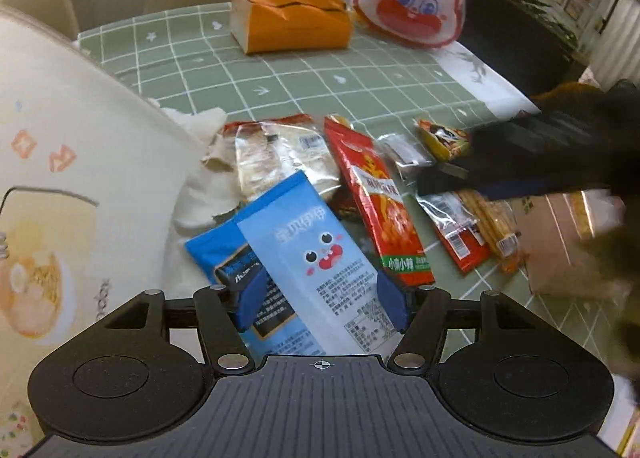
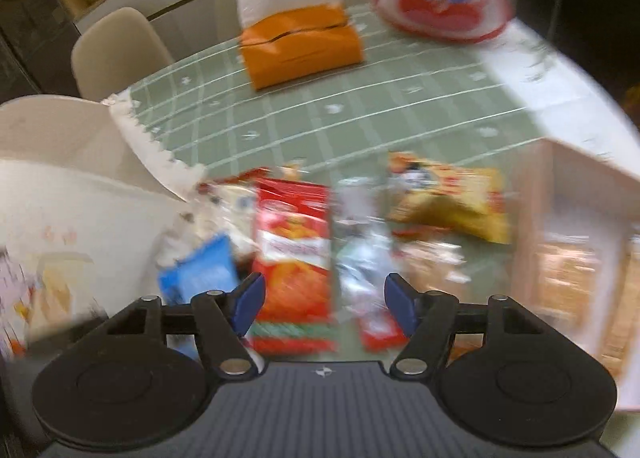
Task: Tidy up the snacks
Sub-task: 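Grasp the blue snack bag with the left tool while the right tool reaches toward the red packet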
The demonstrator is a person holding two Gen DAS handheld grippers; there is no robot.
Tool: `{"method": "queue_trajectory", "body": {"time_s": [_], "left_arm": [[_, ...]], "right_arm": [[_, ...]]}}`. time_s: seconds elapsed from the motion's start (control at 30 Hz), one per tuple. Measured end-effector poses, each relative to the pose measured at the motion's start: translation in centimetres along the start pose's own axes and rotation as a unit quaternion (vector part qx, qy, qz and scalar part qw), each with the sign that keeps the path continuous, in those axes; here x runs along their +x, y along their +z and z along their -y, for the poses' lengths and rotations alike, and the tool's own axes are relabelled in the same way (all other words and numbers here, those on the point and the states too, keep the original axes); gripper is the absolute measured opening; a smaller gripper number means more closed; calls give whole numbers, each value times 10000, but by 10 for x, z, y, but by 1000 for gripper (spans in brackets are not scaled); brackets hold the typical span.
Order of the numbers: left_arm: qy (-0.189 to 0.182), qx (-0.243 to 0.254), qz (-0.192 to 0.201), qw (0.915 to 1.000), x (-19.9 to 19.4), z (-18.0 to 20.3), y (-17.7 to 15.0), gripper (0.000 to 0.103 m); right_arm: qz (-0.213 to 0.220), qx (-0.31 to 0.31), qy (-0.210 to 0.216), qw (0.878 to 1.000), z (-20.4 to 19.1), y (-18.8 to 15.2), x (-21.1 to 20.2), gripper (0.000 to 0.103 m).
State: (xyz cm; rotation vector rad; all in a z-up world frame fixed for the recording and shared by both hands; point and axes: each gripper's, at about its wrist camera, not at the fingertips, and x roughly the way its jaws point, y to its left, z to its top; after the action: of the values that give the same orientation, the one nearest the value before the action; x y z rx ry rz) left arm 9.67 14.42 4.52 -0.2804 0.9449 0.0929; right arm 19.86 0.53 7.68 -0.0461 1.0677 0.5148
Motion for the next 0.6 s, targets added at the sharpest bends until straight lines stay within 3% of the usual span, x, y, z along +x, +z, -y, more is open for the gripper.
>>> {"method": "queue_trajectory", "body": {"time_s": [0.07,0.17,0.3,0.37,0.47,0.6], "left_arm": [[87,-187,21,9998,-3,-8,-1,66],[275,-465,4,9985,-6,-21,-3,63],[-22,-1196,-108,9928,-3,-45,-6,63],[-129,-1417,-38,9898,-1,-51,-4,62],[-176,-1368,39,9904,4,-49,0,60],[-371,-1003,19,9943,13,-36,4,61]], "right_arm": [[-151,145,159,9997,-6,12,24,67],[-323,18,-85,9994,-19,23,56,67],[-355,-143,-156,9991,-21,26,72,67],[-427,-127,-51,9990,-18,24,68,56],[-536,-204,58,9983,-11,9,56,48],[-496,-294,-61,9983,0,-31,33,47]]}}
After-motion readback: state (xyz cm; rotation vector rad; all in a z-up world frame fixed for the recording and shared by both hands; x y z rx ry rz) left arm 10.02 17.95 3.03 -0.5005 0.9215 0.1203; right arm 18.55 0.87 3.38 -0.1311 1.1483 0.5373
